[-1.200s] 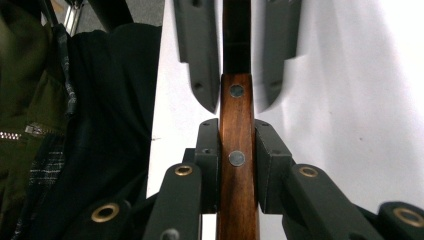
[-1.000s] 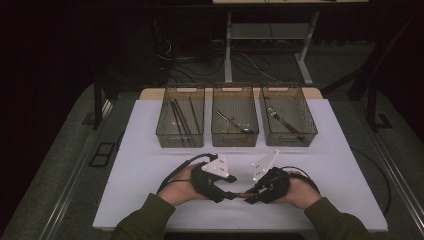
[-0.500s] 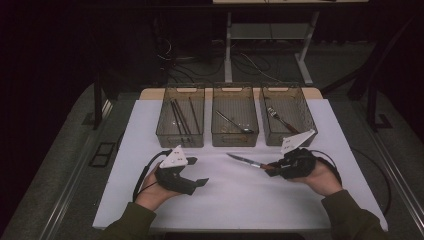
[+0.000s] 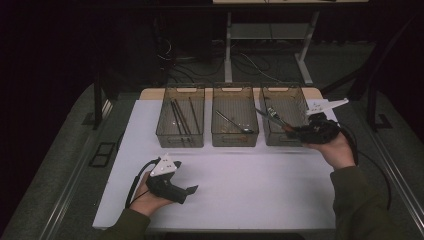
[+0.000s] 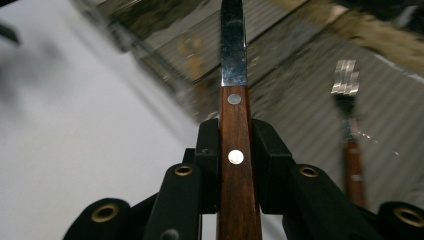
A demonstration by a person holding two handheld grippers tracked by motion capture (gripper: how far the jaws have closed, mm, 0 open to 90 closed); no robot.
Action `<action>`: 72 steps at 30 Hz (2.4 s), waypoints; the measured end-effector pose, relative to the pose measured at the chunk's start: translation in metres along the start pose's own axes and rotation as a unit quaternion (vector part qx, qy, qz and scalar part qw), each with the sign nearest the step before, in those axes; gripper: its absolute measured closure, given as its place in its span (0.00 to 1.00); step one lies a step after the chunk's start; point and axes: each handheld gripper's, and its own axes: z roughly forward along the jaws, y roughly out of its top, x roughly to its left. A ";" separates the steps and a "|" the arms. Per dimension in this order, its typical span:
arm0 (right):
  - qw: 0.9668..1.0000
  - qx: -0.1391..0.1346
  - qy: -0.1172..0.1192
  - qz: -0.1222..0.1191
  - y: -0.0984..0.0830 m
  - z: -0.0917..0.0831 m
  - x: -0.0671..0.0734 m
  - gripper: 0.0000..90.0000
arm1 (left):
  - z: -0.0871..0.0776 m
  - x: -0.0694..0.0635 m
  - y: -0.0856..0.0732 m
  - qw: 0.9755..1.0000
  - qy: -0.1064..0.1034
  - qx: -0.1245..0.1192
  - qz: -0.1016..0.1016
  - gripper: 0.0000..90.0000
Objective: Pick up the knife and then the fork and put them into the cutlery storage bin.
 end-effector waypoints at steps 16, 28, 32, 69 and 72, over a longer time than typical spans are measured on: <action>0.987 0.029 -0.106 0.114 0.008 0.046 -0.075 0.84 | 0.001 -0.001 0.003 1.000 -0.005 -0.002 0.001 0.00; 0.988 -0.002 -0.112 0.108 0.007 0.047 -0.068 0.46 | 0.002 -0.002 0.003 1.000 -0.010 -0.001 0.001 0.00; 0.991 -0.027 -0.093 0.093 0.006 0.035 -0.055 0.39 | 0.003 -0.002 0.003 1.000 -0.010 0.002 0.002 0.00; 0.995 -0.093 -0.026 0.038 -0.095 0.021 0.062 0.17 | 0.004 -0.003 0.002 1.000 -0.021 0.006 -0.006 0.00; 0.995 -0.090 -0.023 0.038 -0.106 0.022 0.068 0.17 | 0.004 -0.003 0.002 1.000 -0.021 0.006 -0.006 0.00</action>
